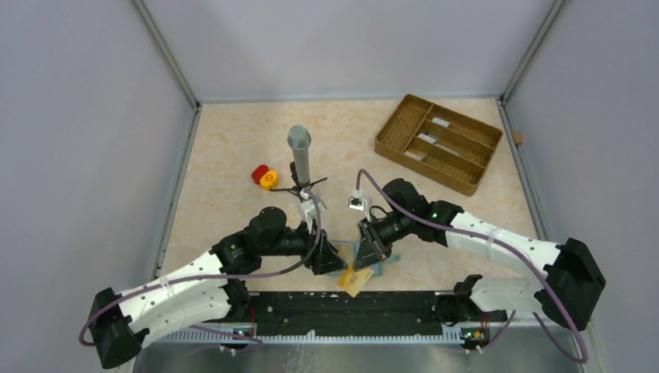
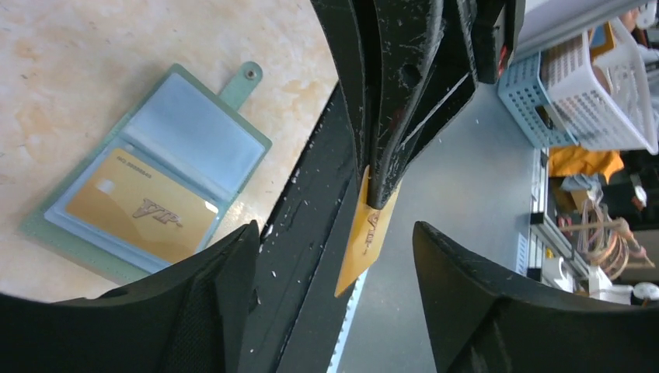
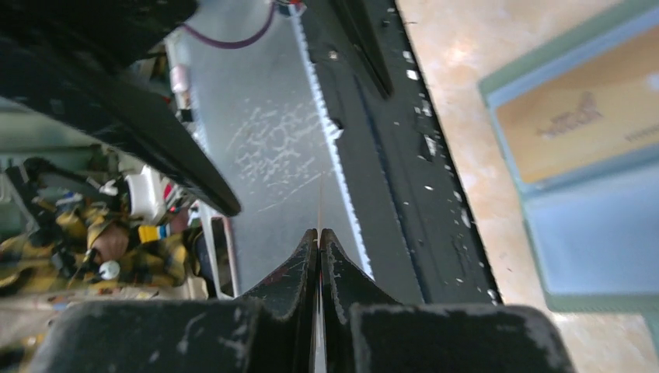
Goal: Put the credit cards into the card holder
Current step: Insert the credit card into the card holder.
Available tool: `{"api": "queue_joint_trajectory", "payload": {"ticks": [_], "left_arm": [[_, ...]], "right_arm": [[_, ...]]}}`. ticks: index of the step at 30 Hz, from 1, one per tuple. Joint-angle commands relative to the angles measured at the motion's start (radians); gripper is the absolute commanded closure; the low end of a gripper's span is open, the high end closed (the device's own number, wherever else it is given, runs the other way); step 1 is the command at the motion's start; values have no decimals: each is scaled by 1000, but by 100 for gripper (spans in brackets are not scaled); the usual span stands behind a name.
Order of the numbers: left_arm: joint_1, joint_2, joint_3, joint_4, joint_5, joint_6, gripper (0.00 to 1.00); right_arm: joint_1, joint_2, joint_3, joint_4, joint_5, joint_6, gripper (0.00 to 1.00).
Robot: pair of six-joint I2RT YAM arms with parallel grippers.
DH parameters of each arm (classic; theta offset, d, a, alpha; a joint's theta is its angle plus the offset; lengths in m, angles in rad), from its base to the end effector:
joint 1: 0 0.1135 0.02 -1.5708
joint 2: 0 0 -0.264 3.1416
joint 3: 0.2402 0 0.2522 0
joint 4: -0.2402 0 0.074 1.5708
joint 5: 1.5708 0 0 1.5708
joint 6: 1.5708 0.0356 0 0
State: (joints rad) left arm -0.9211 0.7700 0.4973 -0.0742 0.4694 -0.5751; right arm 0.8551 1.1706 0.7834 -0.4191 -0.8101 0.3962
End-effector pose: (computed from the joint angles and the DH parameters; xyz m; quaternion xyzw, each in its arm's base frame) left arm 0.0973 -0.1547 0.2531 0.2686 0.7612 -0.5196 0.2800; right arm 0.1346 0.1941 0.2486 -0.3371 0.7970 0.4971 0.0638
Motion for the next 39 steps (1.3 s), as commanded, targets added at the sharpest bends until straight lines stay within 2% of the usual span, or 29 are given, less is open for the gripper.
{"api": "queue_joint_trajectory", "payload": {"ticks": [1, 6, 14, 19, 25, 26, 27, 29, 30, 31, 34, 39], "left_arm": [[-8, 16, -6, 50, 131, 1, 28], [-18, 21, -38, 126, 236, -40, 37], [-37, 52, -58, 197, 277, -83, 66], [-49, 90, -62, 213, 278, -92, 69], [-65, 99, -95, 314, 259, -155, 99], [-70, 99, -103, 329, 247, -166, 100], [-76, 98, -113, 337, 232, -174, 100], [-90, 83, -134, 335, 170, -183, 100], [-93, 71, -150, 336, 124, -195, 100], [-94, 52, -175, 336, 59, -214, 100], [-95, 22, -237, 364, -125, -291, 100], [-105, 23, -320, 464, -297, -440, 100]], "right_arm": [[22, 19, 8, 174, -130, 48, 100], [24, 32, 27, 174, -145, 33, 100], [25, 49, 47, 147, -149, 2, 100], [25, 49, 49, 147, -156, -4, 100], [25, 54, 42, 134, -140, -8, 100], [26, 53, 45, 123, -117, -6, 100], [24, 46, 50, 102, -66, 4, 89], [10, 27, 49, 71, 23, 29, 56], [-3, 11, 38, 60, 75, 47, 45], [-17, -5, 23, 52, 110, 67, 40], [-51, -80, -40, 32, 264, 140, 36], [-59, -174, -160, -31, 535, 293, 35]]}}
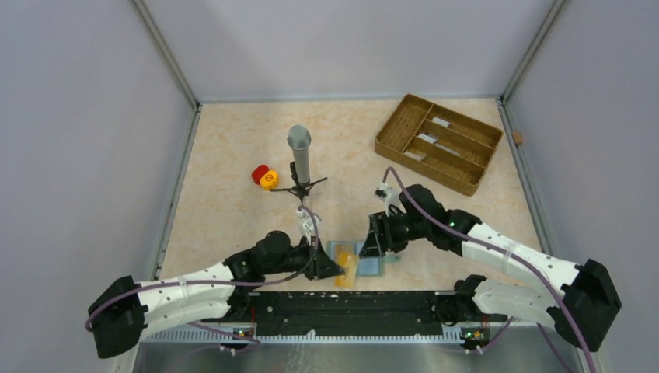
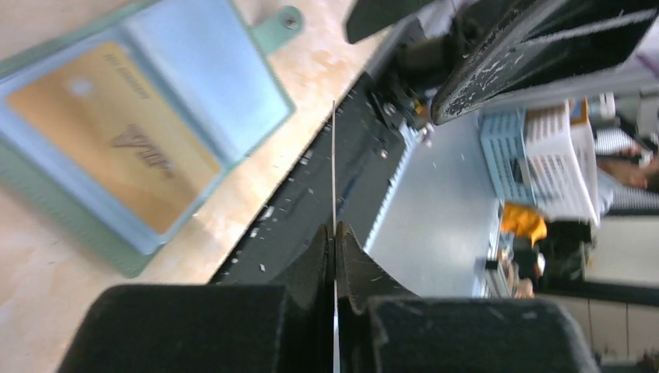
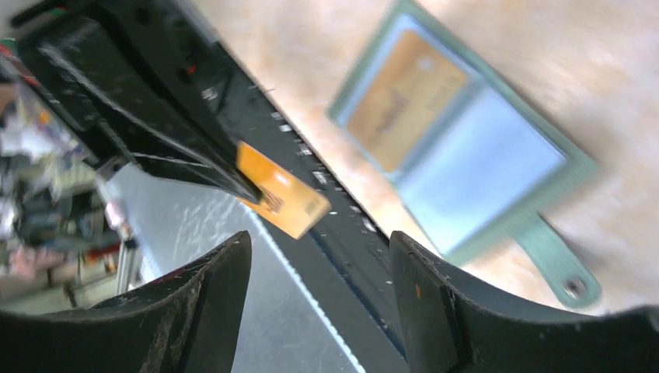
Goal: Put the credit cards into the card holder
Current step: Insert the credit card into the card holder.
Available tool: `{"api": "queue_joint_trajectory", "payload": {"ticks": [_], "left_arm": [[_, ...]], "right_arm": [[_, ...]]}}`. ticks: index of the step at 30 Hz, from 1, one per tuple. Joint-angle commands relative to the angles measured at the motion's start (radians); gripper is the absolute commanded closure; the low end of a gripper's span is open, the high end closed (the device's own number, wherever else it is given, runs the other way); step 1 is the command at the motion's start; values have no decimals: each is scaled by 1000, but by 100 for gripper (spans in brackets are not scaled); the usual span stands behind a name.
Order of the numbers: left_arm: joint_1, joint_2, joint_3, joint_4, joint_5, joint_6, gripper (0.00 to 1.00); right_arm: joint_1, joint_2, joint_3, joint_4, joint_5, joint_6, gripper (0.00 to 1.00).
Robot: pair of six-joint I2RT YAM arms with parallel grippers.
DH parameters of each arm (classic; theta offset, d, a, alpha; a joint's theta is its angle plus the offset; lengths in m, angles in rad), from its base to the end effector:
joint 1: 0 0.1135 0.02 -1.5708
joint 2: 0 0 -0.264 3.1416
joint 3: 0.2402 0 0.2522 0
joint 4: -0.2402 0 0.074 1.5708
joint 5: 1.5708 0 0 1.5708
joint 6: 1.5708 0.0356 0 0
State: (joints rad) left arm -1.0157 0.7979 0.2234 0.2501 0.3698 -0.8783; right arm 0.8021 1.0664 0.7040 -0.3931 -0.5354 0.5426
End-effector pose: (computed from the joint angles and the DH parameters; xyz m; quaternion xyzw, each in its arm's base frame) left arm 0.0816 -0.1559 0.1856 0.1618 0.7889 -0.5528 0.2139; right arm 0.1391 0.1700 0.2421 -0.2185 0.8643 0.4281 0.1479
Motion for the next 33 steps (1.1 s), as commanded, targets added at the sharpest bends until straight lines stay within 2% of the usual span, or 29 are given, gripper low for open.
{"api": "queue_joint_trajectory", "payload": {"ticks": [1, 6, 10, 14, 27, 33], "left_arm": [[-14, 5, -57, 157, -218, -155, 100], [-18, 78, -62, 181, -247, -207, 100], [-17, 141, -57, 190, -259, -233, 100], [-16, 177, -39, 159, -294, -265, 100], [-6, 248, 9, 141, -281, -249, 100], [0, 277, 15, 157, -258, -243, 100]], "right_arm": [[-7, -83, -115, -53, 287, 183, 35], [-6, -133, -235, -2, 342, 317, 35], [-4, -129, -278, 17, 368, 352, 36], [1, -104, -326, 108, 341, 380, 40], [44, 11, -350, 254, 358, 425, 49], [62, 41, -328, 184, 416, 416, 59]]}}
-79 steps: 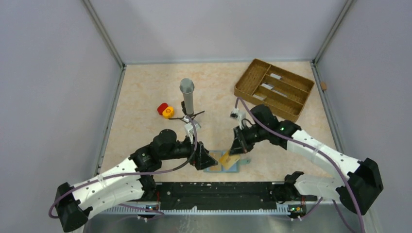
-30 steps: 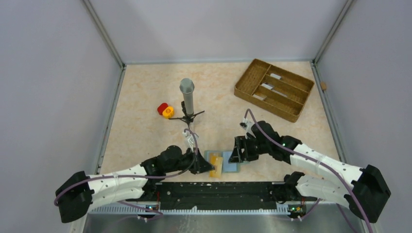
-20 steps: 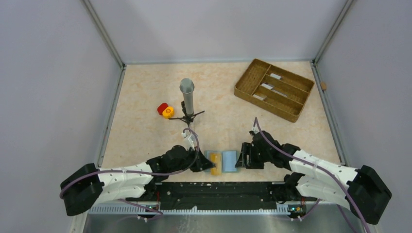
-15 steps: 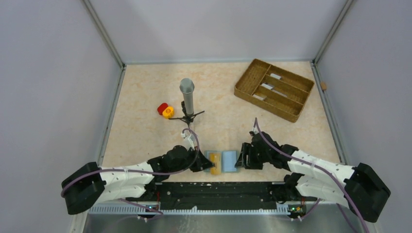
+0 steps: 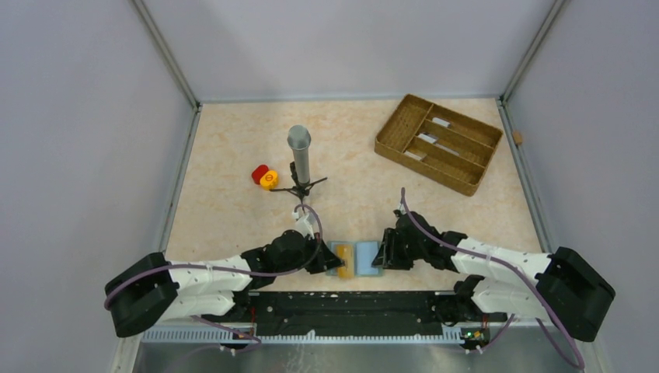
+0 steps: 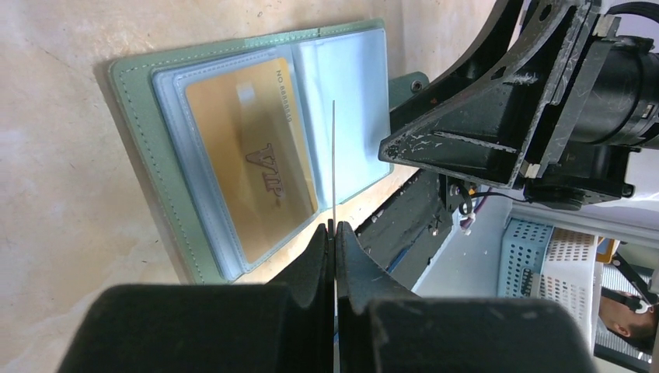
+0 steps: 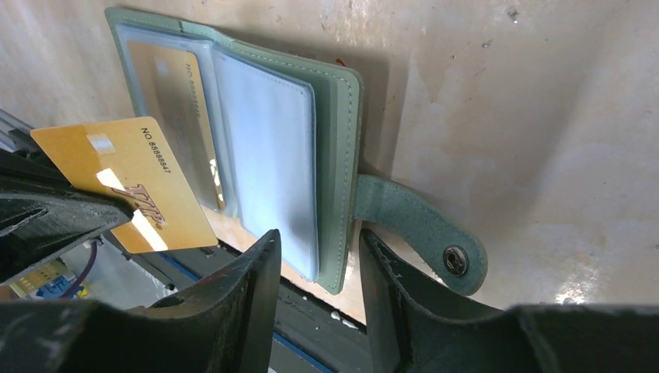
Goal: Put the credit cards into the card holder
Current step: Insert the credit card into the card holder.
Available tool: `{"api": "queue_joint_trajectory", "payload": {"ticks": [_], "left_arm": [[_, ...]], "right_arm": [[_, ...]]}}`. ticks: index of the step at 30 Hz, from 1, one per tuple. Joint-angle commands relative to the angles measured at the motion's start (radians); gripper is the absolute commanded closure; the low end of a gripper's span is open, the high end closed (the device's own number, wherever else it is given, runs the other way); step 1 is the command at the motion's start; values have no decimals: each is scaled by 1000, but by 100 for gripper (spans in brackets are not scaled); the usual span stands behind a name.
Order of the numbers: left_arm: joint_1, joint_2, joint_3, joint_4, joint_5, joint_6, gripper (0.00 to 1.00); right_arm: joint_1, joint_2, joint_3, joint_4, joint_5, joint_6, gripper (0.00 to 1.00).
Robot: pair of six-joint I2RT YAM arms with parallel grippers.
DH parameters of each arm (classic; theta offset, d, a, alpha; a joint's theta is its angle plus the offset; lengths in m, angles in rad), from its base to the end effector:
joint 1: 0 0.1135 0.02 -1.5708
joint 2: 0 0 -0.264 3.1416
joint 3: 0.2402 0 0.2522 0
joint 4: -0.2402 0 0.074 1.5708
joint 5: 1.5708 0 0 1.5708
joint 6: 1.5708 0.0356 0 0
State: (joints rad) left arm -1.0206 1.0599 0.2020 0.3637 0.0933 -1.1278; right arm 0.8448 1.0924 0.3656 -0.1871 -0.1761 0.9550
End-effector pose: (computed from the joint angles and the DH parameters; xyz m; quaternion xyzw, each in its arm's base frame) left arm 0.0980 -0.1661 0.1458 -0.0221 0.8577 -0.4693 0.2088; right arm 0.1201 0.1447 0.1436 0.0236 0.9430 0.3034 0.1346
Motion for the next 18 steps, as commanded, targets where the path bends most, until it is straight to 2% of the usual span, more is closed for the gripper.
{"api": "queue_joint_trajectory", "payload": {"ticks": [1, 11, 18], "left_arm": [[5, 20, 36, 51, 21, 7, 100], [14, 92, 16, 173, 69, -20, 100], [31, 124, 13, 194, 88, -34, 100]], "right_arm": [[20, 17, 12, -35, 68, 1, 60], [21, 48, -3, -35, 91, 0, 73], [22, 63, -5, -59, 118, -5, 82]]}}
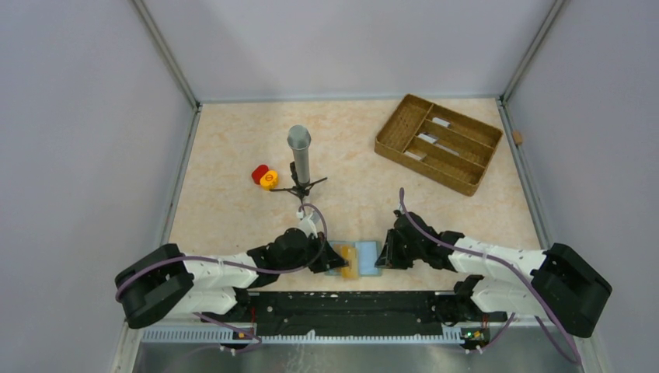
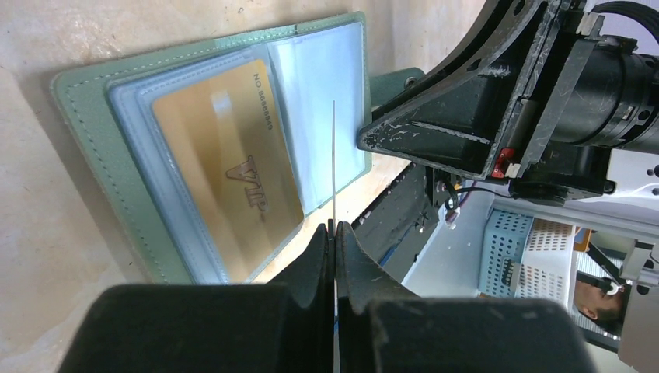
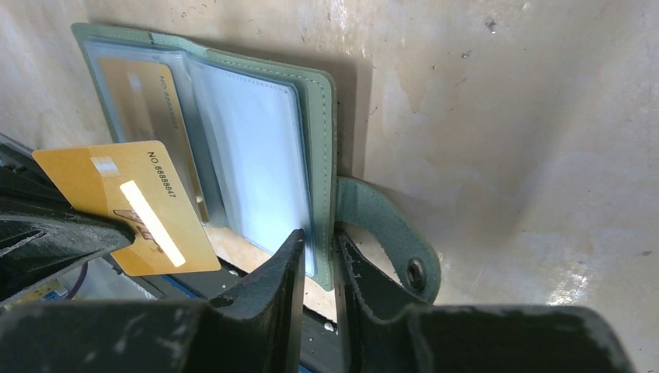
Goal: Put the credit cards into the card holder
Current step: Insert the credit card into the card holder.
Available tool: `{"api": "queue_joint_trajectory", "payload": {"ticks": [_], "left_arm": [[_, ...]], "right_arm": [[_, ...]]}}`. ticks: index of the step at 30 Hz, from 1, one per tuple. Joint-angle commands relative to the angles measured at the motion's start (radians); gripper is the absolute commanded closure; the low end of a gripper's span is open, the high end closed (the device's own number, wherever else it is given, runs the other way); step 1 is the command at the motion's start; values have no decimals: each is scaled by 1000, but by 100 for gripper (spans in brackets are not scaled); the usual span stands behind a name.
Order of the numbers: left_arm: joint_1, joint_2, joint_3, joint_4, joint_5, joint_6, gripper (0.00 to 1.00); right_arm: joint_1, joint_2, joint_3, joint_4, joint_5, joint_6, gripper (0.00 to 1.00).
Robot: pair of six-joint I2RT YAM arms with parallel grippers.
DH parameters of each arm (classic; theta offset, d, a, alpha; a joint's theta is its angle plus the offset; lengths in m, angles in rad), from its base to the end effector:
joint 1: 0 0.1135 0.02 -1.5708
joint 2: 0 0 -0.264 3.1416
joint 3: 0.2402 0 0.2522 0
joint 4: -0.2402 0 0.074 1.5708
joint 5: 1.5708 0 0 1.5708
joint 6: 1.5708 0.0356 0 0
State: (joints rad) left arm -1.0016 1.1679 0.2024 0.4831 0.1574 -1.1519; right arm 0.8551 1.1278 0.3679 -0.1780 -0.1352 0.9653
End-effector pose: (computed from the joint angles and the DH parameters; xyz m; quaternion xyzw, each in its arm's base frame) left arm 0.1041 -0.1731 0.1384 -0.0234 0.8535 -0.4863 0.1855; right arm 0.1213 0.1468 0.1387 0.0312 0.9479 0.2846 0.1398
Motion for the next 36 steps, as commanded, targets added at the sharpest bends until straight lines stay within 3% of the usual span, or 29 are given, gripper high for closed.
{"api": "queue_joint_trajectory", "payload": {"ticks": [1, 14, 36], "left_arm": [[16, 21, 14, 75, 28, -12, 100], [62, 84, -6, 104, 64, -41, 100], [97, 214, -7, 172, 100, -25, 100]], "right_arm": [[13, 28, -6, -70, 82, -17, 83], [17, 46, -2, -87, 98, -22, 94], [31, 61, 7, -95, 108, -22, 99]]}}
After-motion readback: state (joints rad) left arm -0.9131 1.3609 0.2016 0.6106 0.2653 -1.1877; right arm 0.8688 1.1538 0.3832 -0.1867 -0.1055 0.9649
